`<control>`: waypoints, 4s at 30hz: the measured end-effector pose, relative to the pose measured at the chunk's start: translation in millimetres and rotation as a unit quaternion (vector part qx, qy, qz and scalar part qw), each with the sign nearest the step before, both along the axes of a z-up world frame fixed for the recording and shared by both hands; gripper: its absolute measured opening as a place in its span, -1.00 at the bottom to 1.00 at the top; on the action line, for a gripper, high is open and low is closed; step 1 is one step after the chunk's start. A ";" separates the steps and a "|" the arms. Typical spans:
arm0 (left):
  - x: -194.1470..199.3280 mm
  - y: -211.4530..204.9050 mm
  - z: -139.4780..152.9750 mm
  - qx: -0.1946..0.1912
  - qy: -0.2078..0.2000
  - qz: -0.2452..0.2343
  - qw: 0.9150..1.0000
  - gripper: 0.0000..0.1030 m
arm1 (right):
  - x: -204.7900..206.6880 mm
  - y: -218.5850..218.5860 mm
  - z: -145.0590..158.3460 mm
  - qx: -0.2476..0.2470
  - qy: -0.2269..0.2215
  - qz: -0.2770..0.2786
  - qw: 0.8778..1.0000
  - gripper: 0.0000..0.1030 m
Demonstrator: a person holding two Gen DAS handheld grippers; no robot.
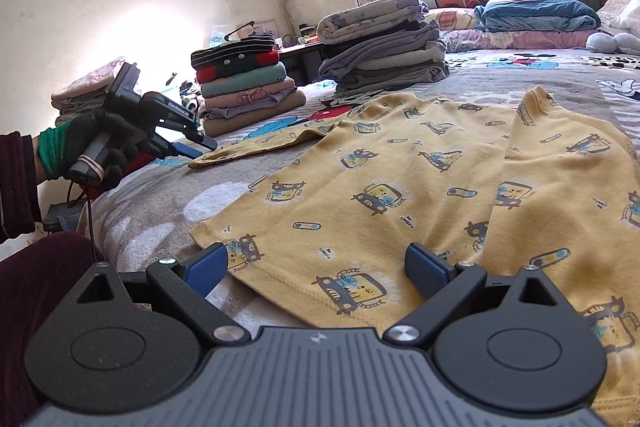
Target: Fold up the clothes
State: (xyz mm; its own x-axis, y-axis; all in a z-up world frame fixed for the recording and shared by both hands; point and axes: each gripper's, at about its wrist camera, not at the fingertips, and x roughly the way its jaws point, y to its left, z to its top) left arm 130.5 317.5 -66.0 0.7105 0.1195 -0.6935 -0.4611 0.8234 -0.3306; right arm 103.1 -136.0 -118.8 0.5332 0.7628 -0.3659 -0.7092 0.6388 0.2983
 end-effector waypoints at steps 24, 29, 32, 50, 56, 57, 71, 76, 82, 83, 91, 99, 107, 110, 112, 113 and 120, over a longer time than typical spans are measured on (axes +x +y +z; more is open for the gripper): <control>-34.4 8.0 -22.5 -0.087 -0.113 0.076 0.987 -0.36 | -57.3 125.0 34.6 -0.200 -0.155 0.017 0.967 0.41; -32.1 15.1 -28.2 -0.104 -0.115 0.080 0.985 -0.79 | -70.5 148.1 20.2 -0.258 -0.180 0.010 0.949 0.36; -31.8 17.5 -29.0 -0.114 -0.119 0.080 0.983 -0.86 | -60.3 149.8 25.1 -0.259 -0.182 0.000 0.949 -0.05; -37.0 33.9 -30.5 -0.196 -0.136 0.086 0.967 -0.54 | -41.4 124.1 60.0 -0.170 -0.042 0.105 0.979 -0.53; -28.0 33.5 -30.3 -0.189 -0.130 0.083 0.970 -0.55 | 42.1 126.4 103.0 -0.154 -0.071 0.072 0.983 -0.37; -27.0 33.5 -30.4 -0.186 -0.128 0.081 0.971 -0.56 | 62.0 130.5 107.2 -0.167 -0.077 0.071 0.980 -0.37; -20.1 36.8 -30.8 -0.167 -0.110 0.059 0.978 -0.83 | 259.0 184.1 92.6 -0.344 -0.076 0.134 0.926 -0.35; -19.9 40.3 -31.7 -0.177 -0.111 0.059 0.976 -0.83 | 287.4 204.0 90.0 -0.359 -0.044 0.191 0.913 -0.30; -17.1 39.0 -31.0 -0.174 -0.116 0.058 0.976 -0.83 | 309.0 222.2 73.1 -0.375 0.012 0.245 0.894 -0.27; -16.5 38.7 -30.9 -0.174 -0.118 0.057 0.976 -0.83 | 309.7 224.0 69.6 -0.378 0.020 0.253 0.890 -0.27; -12.4 29.3 -25.1 -0.134 -0.118 0.043 0.983 -0.96 | 314.5 228.5 61.9 -0.362 0.065 0.282 0.886 -0.81; -26.0 35.7 -25.3 -0.141 -0.123 0.058 0.981 -0.96 | 309.5 215.9 85.4 -0.288 -0.023 0.221 0.932 -0.96; -28.9 48.3 -29.9 -0.191 -0.139 0.069 0.969 -0.59 | 300.9 225.0 75.1 -0.271 0.000 0.241 0.932 -0.76; -23.6 42.2 -27.9 -0.173 -0.134 0.059 0.974 -0.58 | 299.1 233.5 69.3 -0.298 0.012 0.265 0.917 -0.12; -20.5 35.9 -26.7 -0.154 -0.121 0.050 0.979 -0.92 | 295.0 240.4 58.1 -0.337 0.011 0.277 0.900 -0.17; -20.0 34.6 -27.0 -0.151 -0.116 0.048 0.980 -0.95 | 295.5 241.0 56.3 -0.336 0.015 0.277 0.900 -0.16; -39.6 38.0 -18.1 -0.155 -0.119 0.065 0.978 -0.97 | 295.0 233.7 74.1 -0.288 0.011 0.265 0.920 -0.89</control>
State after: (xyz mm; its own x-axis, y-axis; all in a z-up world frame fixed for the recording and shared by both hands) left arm 90.9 355.5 -84.0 0.8489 0.0299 -0.5277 -0.4355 0.6052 -0.6664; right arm 398.1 97.7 -44.7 0.1303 0.5893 -0.7974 -0.9646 0.2614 0.0356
